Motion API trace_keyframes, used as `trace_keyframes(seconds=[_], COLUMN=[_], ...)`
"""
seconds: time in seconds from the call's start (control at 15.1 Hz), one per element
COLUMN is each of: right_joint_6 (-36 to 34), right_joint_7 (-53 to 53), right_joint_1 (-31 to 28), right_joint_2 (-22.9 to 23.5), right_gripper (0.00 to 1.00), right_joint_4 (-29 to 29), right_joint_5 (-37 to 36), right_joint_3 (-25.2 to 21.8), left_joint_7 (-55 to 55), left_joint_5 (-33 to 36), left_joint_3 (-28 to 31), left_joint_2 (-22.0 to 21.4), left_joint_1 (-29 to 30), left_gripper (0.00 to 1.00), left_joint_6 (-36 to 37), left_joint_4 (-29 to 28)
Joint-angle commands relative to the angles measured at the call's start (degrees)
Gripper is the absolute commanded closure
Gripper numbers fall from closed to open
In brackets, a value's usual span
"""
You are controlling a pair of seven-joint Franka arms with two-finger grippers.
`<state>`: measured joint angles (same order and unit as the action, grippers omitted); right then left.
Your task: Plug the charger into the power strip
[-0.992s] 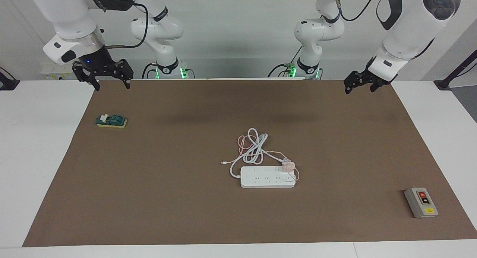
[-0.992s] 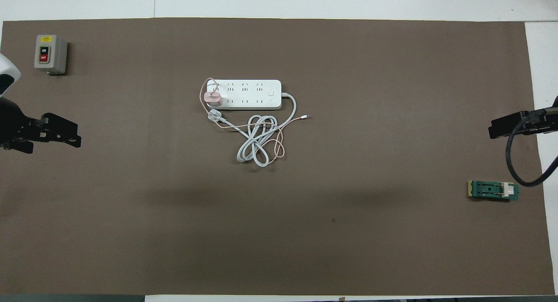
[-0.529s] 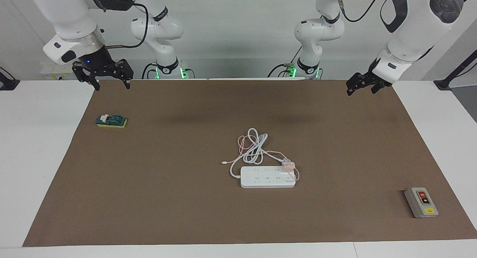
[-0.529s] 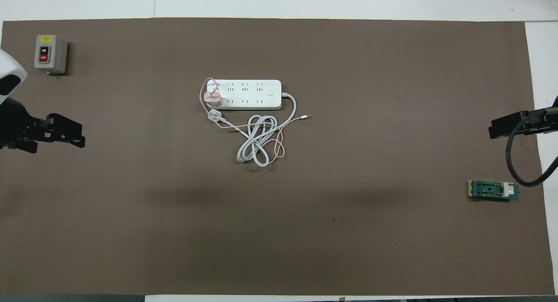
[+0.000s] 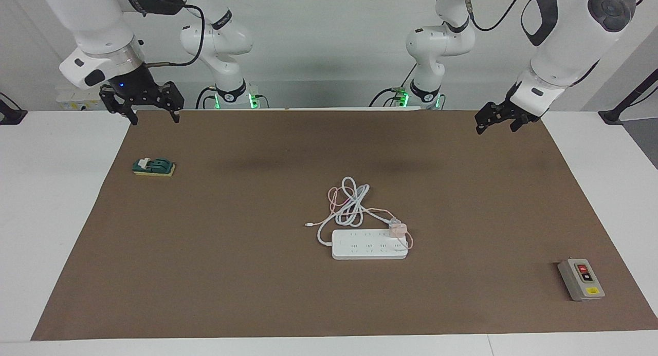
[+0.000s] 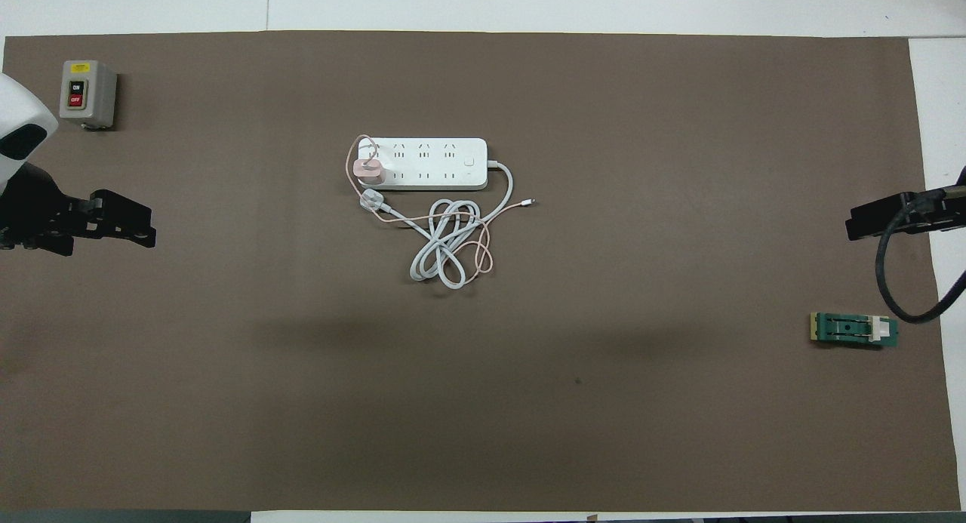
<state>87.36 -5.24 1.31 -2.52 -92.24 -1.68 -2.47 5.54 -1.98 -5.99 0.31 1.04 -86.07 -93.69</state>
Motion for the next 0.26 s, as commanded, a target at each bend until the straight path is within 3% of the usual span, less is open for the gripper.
trace_keyframes(seconds=[0.0,0.2], right_joint_6=[-0.5,-0.5], right_joint_7=[-1.0,-1.0], right_joint_1=[-0.2,-0.2], right_joint_2=[-0.8,-0.8], right_gripper=[0.00,0.00], right_joint_4=[-0.5,-0.5], right_joint_5=[-0.2,-0.2], right_joint_3=[0.0,0.0], left_joint_7=[-0.3,-0.3], left_joint_5=[0.0,0.0], left_joint_3=[0.5,0.4], left_joint_2=[0.1,0.1], left_joint_1=[-0.4,-0.5], left_gripper=[0.00,0.00], left_joint_6=[-0.7,-0.7], left_joint_4=[-0.1,0.0])
